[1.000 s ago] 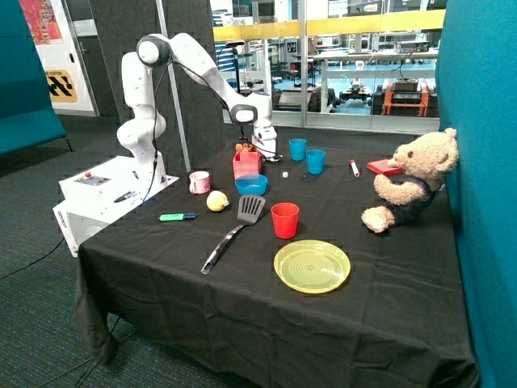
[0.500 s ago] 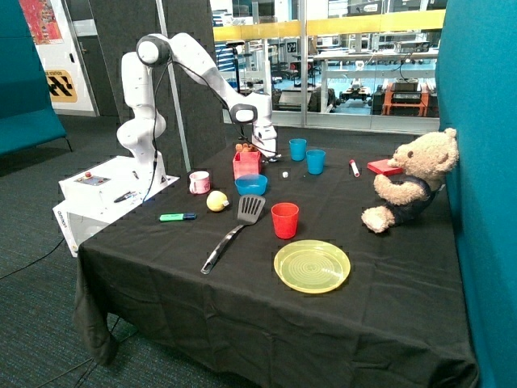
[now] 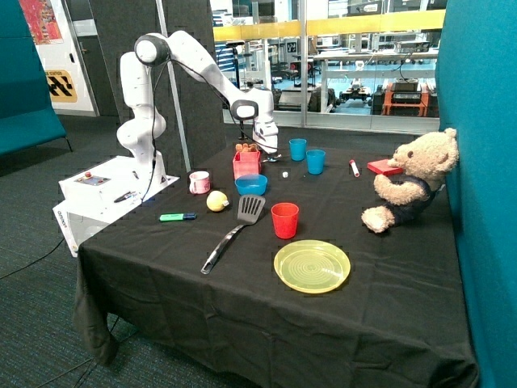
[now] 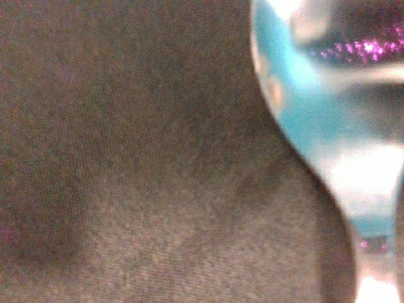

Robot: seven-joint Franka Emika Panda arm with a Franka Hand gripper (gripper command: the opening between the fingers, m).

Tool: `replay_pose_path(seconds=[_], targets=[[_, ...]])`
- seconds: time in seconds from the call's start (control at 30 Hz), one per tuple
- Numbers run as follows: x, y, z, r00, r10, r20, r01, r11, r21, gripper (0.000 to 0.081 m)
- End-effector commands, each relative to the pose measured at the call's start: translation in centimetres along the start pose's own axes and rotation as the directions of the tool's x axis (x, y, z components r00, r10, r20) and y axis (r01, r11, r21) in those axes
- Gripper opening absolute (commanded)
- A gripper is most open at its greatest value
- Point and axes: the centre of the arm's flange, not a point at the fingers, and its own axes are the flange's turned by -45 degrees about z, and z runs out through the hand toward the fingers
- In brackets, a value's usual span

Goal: Put the ball in the red pot

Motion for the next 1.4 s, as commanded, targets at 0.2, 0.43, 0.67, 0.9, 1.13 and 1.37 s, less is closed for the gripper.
replay_pose_path(seconds=[0.2, 0.43, 0.67, 0.9, 1.13, 1.37], targets=[[1.3, 0.6, -5.0, 0.999, -0.049, 0.0052, 0.049, 0.999, 0.0029, 0.0709], [1.2, 2.0, -7.7, 1.000, -0.031, 0.0052, 0.031, 1.000, 0.0028, 0.0751], [-0.8, 4.5, -9.8, 1.000, 0.015, 0.0054, -0.015, 1.000, 0.0025, 0.0568], [-3.1, 7.9, -10.7, 0.996, 0.087, 0.0055, -0.087, 0.996, 0.0021, 0.0581], [-5.2, 11.1, -11.3, 0.988, 0.155, 0.0057, -0.155, 0.988, 0.0018, 0.0584], [-7.7, 14.1, -11.6, 0.977, 0.213, 0.0058, -0.213, 0.977, 0.0014, 0.0572]])
